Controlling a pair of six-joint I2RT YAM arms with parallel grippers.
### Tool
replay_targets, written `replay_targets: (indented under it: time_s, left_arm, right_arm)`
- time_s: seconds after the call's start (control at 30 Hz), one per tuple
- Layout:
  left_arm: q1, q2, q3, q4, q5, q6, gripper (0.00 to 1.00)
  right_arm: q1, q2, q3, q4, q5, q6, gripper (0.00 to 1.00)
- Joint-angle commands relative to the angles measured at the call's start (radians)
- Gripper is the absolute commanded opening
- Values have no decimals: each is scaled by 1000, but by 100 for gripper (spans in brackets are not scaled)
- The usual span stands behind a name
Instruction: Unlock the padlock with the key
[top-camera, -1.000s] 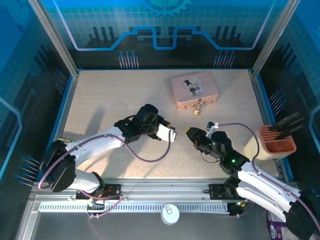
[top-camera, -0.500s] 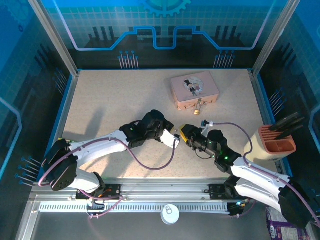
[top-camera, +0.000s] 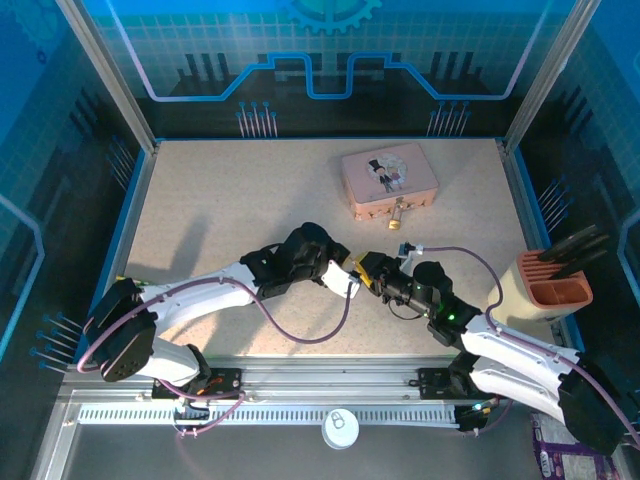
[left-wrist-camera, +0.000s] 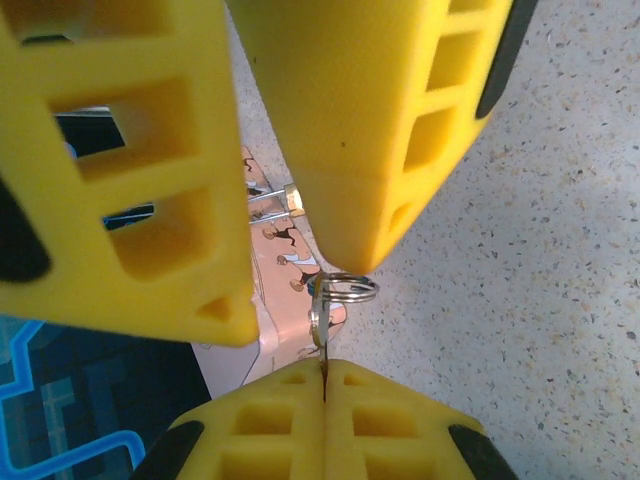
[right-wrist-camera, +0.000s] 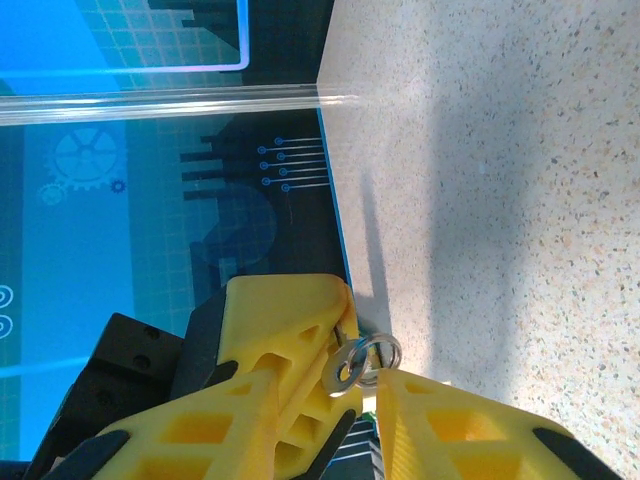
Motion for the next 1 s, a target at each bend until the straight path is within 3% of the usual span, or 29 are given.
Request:
replay_targets:
  time_s: [0.0,0.43,0.67,0.83,0.97]
  left_arm:
    - [-12,-29,-24,29,27,-20,0]
    - [-22,-56,-80,109,49,-67,0]
    - [-22,-55,-92,130,49,-96,0]
    - [-17,-80,-144,246,60,-182,18]
    - [14,-166,-204,318,141,-366,29]
  right_arm:
    - [13,4,29,29,12,16,30]
    - [21,62,43,75,-4,30,22]
    - [23,83,47,91,-8,27,7]
    - [22,70,35,76,10,14,0]
    - [5,32,19,30,40,-25,0]
